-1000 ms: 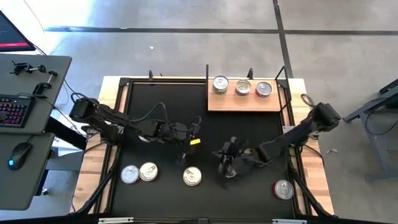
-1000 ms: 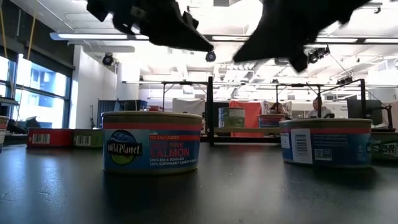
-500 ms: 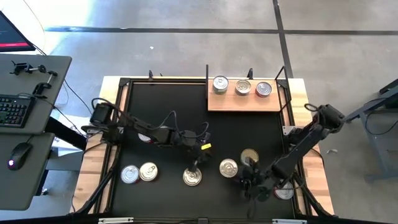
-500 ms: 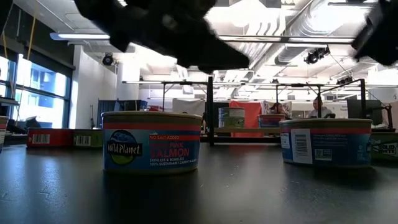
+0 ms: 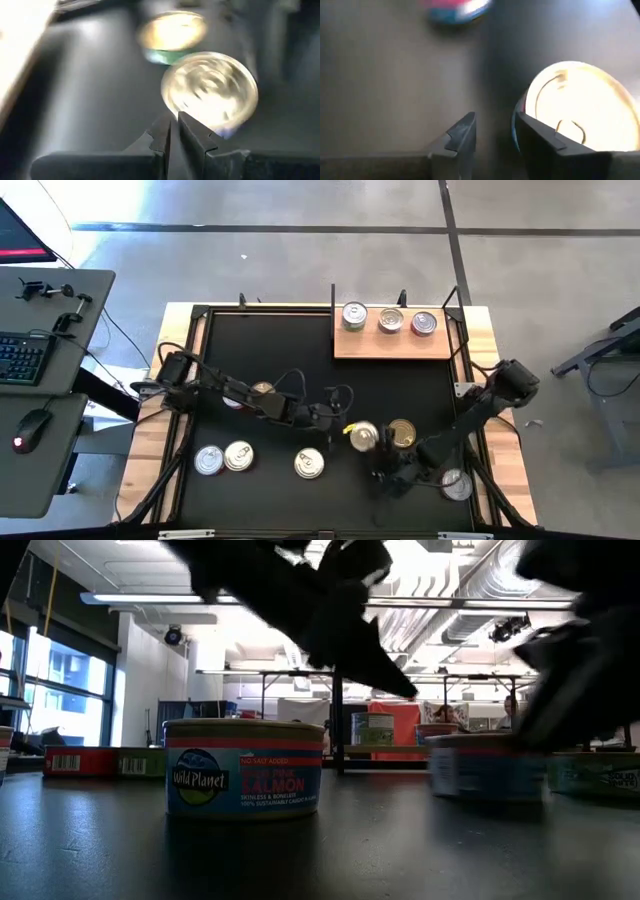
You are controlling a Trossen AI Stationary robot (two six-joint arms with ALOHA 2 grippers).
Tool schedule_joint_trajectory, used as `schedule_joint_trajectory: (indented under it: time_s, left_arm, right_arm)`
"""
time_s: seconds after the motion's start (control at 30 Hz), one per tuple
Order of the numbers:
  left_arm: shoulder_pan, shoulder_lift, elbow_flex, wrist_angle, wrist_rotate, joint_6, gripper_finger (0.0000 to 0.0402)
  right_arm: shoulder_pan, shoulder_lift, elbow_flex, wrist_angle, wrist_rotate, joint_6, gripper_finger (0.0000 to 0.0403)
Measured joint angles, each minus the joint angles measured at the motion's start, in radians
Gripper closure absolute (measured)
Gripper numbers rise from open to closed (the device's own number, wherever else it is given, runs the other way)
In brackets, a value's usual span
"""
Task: Stack canned seafood by type on shelf
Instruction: Put the blue-pink tuna can on the shelf
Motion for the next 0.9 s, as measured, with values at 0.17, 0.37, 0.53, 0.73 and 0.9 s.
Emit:
schedule_joint_trajectory:
  time_s: [0.17, 0.37, 0.53, 0.73, 0.9]
  left_arm:
    - [-0.014, -0.084, 0.000, -0.149, -0.099, -0.020, 0.0374]
    - [0.002, -0.080, -0.003, -0.115, 0.055, 0.006, 0.0374]
    - [0.038, 0.004, -0.002, 0.042, 0.133, 0.003, 0.0374]
    - [0.075, 0.085, -0.004, 0.109, 0.133, -0.001, 0.0374]
    - [0.108, 0.119, -0.001, 0.103, 0.132, -0.024, 0.0374]
  right_arm:
    - [-0.095, 0.007, 0.008, 0.100, 0.224, -0.039, 0.0274]
    - [-0.110, -0.041, 0.094, 0.024, 0.090, -0.230, 0.0274]
    - [-0.060, -0.045, 0.152, -0.183, 0.005, -0.196, 0.0273]
    - [-0.031, -0.028, 0.160, -0.305, -0.014, -0.139, 0.0240]
    - [-0.032, -0.016, 0.160, -0.351, -0.008, -0.140, 0.0196]
